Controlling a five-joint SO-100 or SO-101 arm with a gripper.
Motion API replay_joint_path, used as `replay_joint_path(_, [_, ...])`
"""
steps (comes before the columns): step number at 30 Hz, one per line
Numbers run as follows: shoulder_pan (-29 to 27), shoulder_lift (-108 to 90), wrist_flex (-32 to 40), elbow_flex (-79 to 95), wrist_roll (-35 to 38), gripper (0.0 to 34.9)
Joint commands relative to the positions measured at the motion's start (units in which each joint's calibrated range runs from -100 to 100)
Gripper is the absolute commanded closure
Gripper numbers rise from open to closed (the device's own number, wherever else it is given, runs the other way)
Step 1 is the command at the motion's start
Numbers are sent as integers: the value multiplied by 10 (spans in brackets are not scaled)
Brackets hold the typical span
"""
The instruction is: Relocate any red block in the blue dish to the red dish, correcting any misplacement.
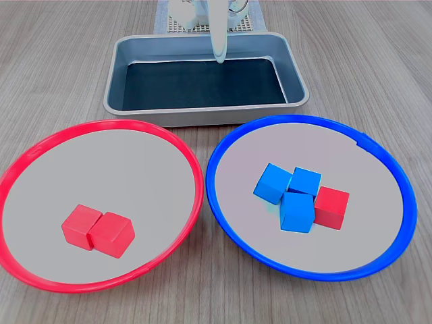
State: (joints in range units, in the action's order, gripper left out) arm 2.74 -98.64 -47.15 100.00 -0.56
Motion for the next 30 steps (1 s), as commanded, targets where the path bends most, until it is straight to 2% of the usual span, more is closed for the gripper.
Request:
replay_joint_path(1, [-2, -3, -2, 0, -2, 346])
replay_joint_path(30, [-2, -3, -2, 0, -2, 346])
